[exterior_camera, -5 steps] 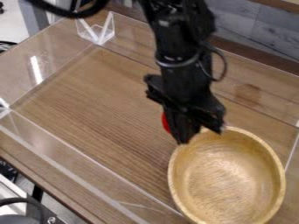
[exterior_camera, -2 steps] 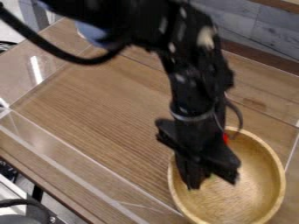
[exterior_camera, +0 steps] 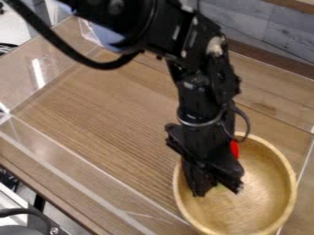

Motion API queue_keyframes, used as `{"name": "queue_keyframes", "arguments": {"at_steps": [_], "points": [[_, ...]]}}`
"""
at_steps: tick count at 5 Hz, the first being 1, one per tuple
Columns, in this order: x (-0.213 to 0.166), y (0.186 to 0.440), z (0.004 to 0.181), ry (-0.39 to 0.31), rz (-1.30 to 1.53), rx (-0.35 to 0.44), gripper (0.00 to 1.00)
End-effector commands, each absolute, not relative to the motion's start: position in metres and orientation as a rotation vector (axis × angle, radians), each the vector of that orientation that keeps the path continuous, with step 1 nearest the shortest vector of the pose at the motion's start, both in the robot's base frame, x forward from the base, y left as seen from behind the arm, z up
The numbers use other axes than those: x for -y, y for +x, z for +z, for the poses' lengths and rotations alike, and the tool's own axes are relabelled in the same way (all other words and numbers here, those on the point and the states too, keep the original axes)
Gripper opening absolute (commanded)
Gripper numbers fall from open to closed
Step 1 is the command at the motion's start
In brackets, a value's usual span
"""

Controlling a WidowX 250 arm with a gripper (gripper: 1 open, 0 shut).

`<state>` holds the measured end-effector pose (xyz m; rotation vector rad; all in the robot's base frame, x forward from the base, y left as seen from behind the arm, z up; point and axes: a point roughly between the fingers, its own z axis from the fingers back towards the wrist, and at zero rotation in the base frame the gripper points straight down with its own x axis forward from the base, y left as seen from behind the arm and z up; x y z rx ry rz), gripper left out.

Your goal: Put the green stick in the brown bowl

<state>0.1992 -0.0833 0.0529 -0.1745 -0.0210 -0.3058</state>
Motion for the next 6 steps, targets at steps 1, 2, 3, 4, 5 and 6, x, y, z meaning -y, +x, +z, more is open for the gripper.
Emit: {"name": "queue_keyframes", "arguments": {"at_steps": [1,2,3,4,5,6], "points": [[0.088,0.217,0.065,-0.179,-0.322,0.060,0.00],[0.092,0.223,0.064,-0.180,-0.362,0.049,0.00],[0.098,0.226,0.065,-0.181,-0.360,0.042,0.00],[0.102,0.230,0.066,-0.181,-0.353,0.032,0.00],[0.104,0.227,0.065,-0.182,-0.344,0.023,0.00],[0.102,0.222,0.067,-0.186,-0.366,0.015,1.00]]}}
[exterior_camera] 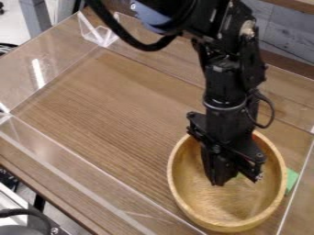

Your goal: Put the green stick in the brown bowl

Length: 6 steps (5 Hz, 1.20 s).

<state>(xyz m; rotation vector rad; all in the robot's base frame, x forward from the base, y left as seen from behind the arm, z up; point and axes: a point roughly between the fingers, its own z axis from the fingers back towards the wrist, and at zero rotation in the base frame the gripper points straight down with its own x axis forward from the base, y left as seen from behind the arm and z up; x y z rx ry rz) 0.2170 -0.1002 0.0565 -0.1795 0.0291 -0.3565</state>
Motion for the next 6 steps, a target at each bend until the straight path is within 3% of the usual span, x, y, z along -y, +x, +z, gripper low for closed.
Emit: {"name": "queue_keyframes", "arguments": {"at_steps": [1,5,6], "points": [[0.100,0.217,0.070,-0.190,-0.386,0.009,1.00],[0.075,0.230,0.114,-0.178,-0.291,0.099,1.00],[0.079,0.245,0.131,-0.176,-0.280,0.133,1.00]]}}
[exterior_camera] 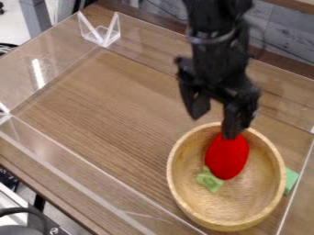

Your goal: Put the green stick in the brown bowl

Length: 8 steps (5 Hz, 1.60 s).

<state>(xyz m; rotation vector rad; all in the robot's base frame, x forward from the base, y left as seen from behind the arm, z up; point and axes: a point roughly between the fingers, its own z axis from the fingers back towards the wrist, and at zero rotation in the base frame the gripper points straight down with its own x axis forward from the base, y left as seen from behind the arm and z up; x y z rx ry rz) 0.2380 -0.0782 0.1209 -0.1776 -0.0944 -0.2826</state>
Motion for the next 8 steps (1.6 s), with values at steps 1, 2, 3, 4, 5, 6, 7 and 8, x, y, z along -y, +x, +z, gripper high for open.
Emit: {"name": "queue_keyframes", "arguments": {"at_steps": [1,2,3,4,5,6,7,8], "points": [[0.082,0.263,0.143,-0.181,-0.268,0.152,1.00],[0.078,0.276,0.149,-0.177,-0.258,0.165,1.00],[0.076,0.287,0.150,-0.171,-0.215,0.168,1.00],[0.077,0.296,0.147,-0.170,-0.179,0.158,1.00],[0.068,0.297,0.135,-0.173,-0.187,0.142,1.00],[0.059,0.296,0.124,-0.176,-0.205,0.129,1.00],[0.052,0.297,0.122,-0.178,-0.237,0.119,1.00],[0.047,0.299,0.121,-0.181,-0.262,0.108,1.00]]}}
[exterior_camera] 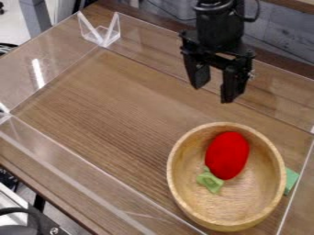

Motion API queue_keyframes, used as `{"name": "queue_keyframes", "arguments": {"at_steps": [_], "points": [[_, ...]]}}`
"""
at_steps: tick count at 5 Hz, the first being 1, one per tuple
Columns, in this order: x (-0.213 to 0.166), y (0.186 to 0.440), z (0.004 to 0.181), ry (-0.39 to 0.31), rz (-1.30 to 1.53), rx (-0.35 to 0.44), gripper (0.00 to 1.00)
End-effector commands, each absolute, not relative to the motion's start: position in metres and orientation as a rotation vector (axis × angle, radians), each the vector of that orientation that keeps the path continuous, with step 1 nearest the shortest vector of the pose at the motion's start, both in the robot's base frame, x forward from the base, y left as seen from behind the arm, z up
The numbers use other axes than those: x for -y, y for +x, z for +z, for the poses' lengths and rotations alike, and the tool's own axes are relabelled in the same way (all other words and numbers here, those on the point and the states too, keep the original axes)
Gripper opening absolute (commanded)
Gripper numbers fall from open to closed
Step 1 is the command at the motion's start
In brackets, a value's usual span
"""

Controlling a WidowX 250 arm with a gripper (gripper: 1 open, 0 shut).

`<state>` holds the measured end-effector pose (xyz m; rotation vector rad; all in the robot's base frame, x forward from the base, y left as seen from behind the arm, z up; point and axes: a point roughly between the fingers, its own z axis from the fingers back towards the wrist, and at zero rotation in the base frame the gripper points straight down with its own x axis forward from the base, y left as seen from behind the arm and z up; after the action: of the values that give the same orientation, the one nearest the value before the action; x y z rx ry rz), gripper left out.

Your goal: Put the green stick in the brown bowl

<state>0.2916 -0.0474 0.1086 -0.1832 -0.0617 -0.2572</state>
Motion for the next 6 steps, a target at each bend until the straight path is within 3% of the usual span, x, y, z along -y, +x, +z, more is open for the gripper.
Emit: {"name": "queue_keyframes", "arguments": {"at_steps": [1,4,6], "points": [[0.049,0.295,0.118,-0.177,-0.207,0.120,1.00],[0.042,0.281,0.126,-0.184,-0.285,0.128,1.00],[0.031,0.285,0.115,-0.177,-0.220,0.136,1.00]]}}
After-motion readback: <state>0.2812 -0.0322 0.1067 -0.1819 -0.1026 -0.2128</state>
